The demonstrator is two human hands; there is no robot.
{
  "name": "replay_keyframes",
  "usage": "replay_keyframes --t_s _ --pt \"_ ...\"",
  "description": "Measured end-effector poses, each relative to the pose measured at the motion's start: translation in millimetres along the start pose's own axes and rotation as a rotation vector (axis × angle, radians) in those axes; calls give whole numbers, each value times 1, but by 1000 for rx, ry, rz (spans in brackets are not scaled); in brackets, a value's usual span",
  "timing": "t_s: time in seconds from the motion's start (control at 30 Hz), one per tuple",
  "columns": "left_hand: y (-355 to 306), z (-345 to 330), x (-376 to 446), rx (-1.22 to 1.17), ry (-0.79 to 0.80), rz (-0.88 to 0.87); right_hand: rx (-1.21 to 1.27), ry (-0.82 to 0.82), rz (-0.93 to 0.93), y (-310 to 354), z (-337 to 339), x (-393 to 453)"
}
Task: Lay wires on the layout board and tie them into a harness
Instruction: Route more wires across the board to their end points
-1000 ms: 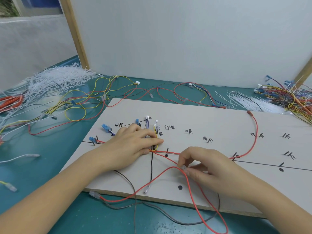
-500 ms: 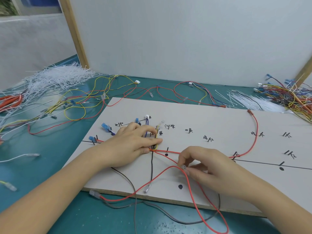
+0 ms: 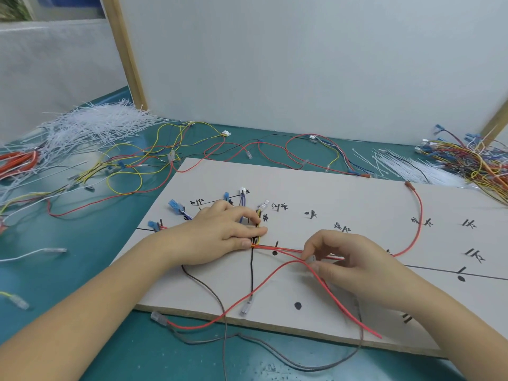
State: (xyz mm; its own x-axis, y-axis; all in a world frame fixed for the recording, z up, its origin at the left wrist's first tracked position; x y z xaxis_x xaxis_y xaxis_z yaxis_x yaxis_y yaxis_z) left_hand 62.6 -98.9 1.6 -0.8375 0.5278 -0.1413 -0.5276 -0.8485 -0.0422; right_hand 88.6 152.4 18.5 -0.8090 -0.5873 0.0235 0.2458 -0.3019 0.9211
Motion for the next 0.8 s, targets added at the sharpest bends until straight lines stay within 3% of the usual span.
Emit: replay_keyframes --t_s 0.23,0.47,0.57,0.8 --pt "-4 6 9 -181 8 73 73 25 -34 12 0 14" --pt "-8 13 12 -160 -52 95 388 -116 -174 28 7 69" --pt "-6 8 7 -230 -112 129 348 -150 -265 25 2 92" --pt "-5 1 0 -466 -228 182 -20 -185 -306 15 -13 122"
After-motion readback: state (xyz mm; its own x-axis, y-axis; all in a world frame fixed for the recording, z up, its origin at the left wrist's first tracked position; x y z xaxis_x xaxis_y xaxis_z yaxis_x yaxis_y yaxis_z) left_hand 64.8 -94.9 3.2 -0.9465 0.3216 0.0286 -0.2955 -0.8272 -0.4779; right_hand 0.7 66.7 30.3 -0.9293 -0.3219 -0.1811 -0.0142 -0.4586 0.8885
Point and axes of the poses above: each hand's wrist, its own x-axis towards the middle knuckle, its own z-axis out of the back of the hand, y = z × x, the point moved 1 cm from there along x, towards the middle knuckle, and after that the axes turned 14 degrees about x, right-handed, at the moved point
